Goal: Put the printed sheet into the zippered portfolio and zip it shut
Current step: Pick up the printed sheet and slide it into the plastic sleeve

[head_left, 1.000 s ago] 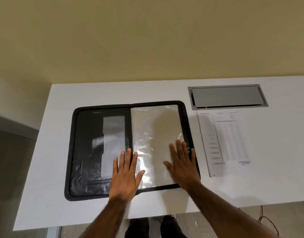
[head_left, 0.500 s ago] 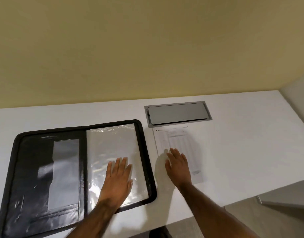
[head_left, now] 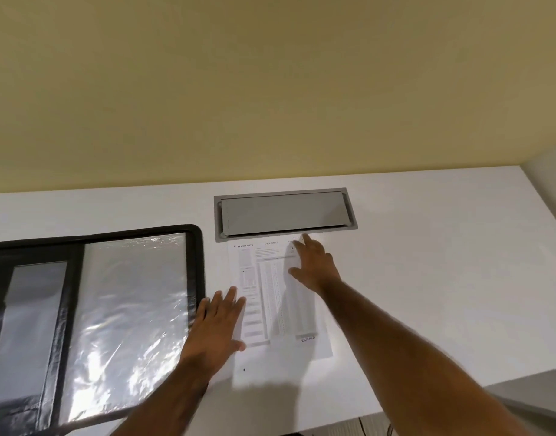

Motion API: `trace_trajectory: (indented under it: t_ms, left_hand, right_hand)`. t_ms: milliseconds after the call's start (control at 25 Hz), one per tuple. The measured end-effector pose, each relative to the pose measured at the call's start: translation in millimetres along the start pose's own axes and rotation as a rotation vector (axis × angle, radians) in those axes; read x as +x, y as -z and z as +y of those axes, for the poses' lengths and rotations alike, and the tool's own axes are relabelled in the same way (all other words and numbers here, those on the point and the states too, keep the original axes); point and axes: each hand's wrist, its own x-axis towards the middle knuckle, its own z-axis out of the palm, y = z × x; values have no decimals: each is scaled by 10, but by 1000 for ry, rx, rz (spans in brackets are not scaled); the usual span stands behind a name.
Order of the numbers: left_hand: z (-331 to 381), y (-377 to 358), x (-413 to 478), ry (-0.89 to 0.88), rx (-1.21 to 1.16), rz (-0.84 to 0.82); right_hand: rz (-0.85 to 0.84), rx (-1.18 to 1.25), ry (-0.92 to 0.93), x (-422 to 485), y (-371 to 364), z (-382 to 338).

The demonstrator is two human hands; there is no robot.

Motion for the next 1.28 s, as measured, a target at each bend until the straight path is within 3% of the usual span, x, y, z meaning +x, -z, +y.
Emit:
trace_trajectory:
  t_ms: [200, 480, 960, 1280]
  left_hand:
    - [78, 44, 45, 40, 65, -29]
    - [69, 19, 40, 40, 82, -36]
    - [66, -7, -30, 53, -67, 14]
    - [117, 12, -12, 80, -33, -16]
  right_hand:
    - [4, -42, 25, 146, 22, 62]
    - [44, 130, 23, 223, 115, 5]
    - [60, 262, 17, 104, 70, 67]
    - [-18, 308, 45, 58, 145, 17]
